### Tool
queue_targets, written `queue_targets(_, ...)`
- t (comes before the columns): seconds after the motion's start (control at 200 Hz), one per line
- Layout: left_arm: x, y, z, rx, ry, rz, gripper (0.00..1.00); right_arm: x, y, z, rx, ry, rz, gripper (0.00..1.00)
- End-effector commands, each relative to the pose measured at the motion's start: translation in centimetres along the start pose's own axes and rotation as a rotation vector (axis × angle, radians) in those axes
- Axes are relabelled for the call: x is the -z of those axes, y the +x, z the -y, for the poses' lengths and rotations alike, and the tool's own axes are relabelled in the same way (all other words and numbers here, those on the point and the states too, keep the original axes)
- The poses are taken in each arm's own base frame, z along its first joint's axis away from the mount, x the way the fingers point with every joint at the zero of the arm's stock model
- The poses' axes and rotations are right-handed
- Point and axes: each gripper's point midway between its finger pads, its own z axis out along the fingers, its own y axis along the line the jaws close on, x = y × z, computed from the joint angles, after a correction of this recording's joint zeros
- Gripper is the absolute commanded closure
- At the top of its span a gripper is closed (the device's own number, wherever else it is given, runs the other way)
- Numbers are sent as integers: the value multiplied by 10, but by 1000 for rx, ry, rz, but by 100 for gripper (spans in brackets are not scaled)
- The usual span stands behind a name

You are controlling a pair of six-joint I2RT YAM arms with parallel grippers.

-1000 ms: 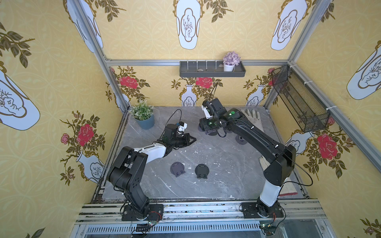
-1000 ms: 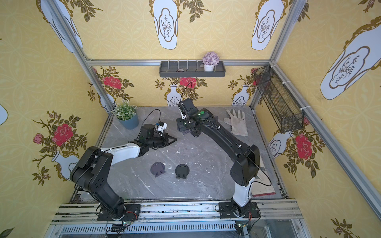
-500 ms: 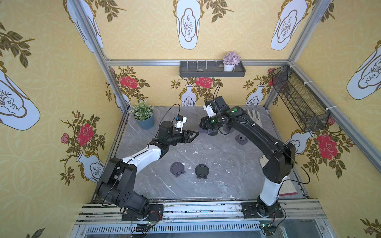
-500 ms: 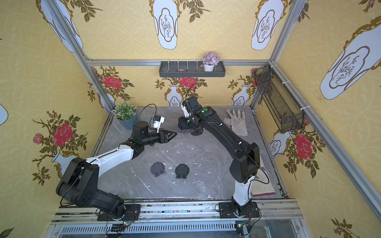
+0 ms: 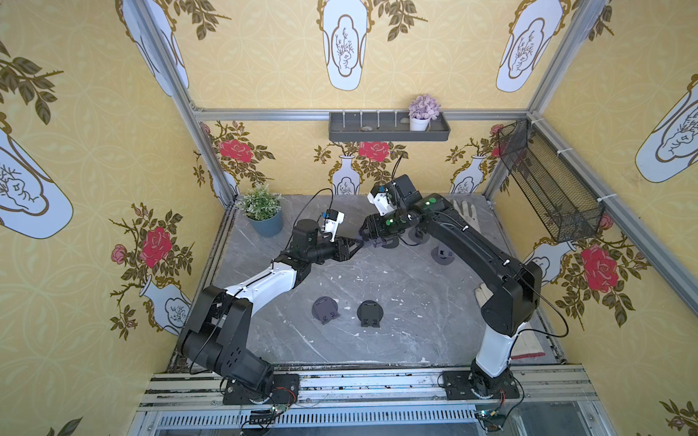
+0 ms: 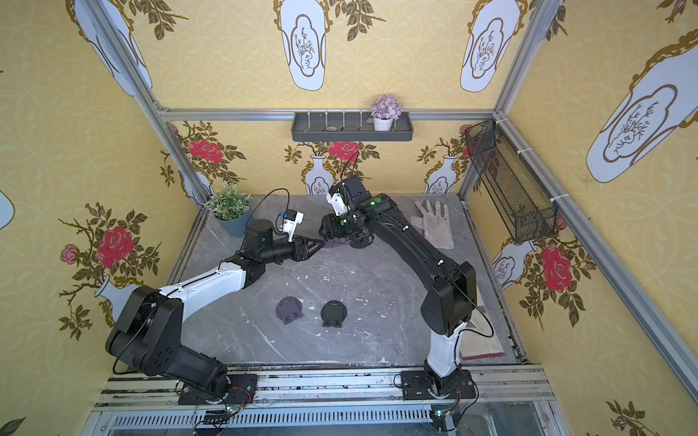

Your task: Open the phone stand

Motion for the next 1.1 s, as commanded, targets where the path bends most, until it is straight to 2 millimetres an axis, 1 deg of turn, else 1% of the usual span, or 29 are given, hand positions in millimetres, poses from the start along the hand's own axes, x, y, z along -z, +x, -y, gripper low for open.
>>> queue_targets(0.0, -2, -8, 4, -33, 24, 23, 56, -2, -2, -10, 17, -40, -2, 50)
queue_targets(0.05, -3, -9, 3, -28, 27, 22, 60, -4, -1, -9, 16, -37, -6, 50)
queue_targets(0.105, -4, -10, 3, -17, 30, 31, 69, -5, -1, -9, 18, -28, -4, 50)
queue_targets(0.225, -8, -12, 0, 26, 32, 41, 100, -4, -6, 0, 22, 51, 18, 51)
queue_targets(0.31, -14, -10, -10, 82, 5, 25, 100, 1, -15, 15, 2, 148, 57, 51)
queue_targets(0.385, -19, -4, -19, 136, -17, 4, 100, 5, -21, 25, -2, 216, 80, 52)
queue_targets(0.51, -24, 13, -41, 253, -78, -41, 100, 15, -32, 33, 1, 286, 123, 52)
queue_targets(0.58, -23, 22, -54, 302, -119, -52, 100, 20, -36, 37, 3, 314, 147, 52)
queue_targets(0.605, -22, 25, -58, 344, -130, -50, 100, 23, -37, 38, 2, 325, 155, 52)
queue_targets(0.7, -16, 34, -76, 426, -178, -42, 100, 29, -40, 38, 8, 336, 184, 52)
queue_targets(0.805, -9, 36, -90, 494, -219, -16, 100, 33, -40, 34, 28, 344, 211, 52)
queue_targets(0.965, -1, 29, -104, 546, -258, 21, 100, 41, -34, 22, 72, 351, 246, 52)
queue_targets(1.095, 5, 27, -114, 582, -294, 44, 100, 47, -25, 18, 90, 375, 269, 52)
